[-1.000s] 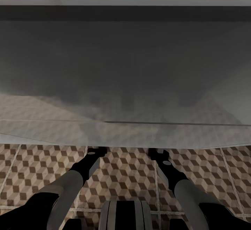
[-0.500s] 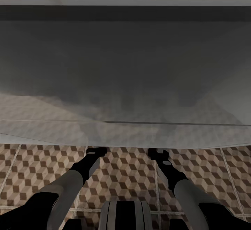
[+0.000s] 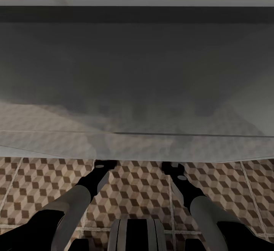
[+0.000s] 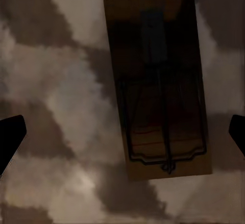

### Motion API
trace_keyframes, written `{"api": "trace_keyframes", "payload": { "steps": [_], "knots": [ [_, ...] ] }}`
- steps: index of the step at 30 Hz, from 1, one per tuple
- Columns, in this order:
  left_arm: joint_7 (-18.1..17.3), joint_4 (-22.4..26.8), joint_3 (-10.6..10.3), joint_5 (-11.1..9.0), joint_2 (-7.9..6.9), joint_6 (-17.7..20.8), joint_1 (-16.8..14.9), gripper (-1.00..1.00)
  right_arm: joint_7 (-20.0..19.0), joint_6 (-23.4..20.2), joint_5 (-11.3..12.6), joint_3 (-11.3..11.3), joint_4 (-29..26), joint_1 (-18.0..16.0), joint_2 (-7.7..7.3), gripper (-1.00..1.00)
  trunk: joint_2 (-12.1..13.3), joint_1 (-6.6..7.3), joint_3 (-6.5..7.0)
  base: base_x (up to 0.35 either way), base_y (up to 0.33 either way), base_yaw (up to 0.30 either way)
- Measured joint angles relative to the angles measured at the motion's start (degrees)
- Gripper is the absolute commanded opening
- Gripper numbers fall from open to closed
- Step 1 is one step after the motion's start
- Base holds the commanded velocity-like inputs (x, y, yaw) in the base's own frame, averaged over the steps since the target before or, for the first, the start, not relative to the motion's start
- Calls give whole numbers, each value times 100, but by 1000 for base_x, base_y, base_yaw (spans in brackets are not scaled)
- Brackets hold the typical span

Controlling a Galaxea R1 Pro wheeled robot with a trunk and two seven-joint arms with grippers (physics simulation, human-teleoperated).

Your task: Take the four mousetraps from the cabinet in the bathroom and place them on the bathroom floor. Make sure all four end up on the same floor surface, and ensure that at least two of them are either under or directly next to the same bathroom sink.

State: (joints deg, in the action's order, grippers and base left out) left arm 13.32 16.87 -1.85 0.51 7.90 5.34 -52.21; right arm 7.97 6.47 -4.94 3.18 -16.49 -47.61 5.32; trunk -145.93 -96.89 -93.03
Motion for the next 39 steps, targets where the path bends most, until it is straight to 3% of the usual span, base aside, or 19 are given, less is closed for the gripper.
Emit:
{"api": "trace_keyframes", "payload": {
  "steps": [15,39],
  "knots": [
    [2,179,-9,41,11,-235,1,100,0,50,-3,-1,0,0,5,100,0,-1,0,-21,0,0],
    [-16,48,2,-55,23,-320,15,100,52,4,-49,-32,0,0,34,100,0,-4,0,-319,0,0]
  ]
}}
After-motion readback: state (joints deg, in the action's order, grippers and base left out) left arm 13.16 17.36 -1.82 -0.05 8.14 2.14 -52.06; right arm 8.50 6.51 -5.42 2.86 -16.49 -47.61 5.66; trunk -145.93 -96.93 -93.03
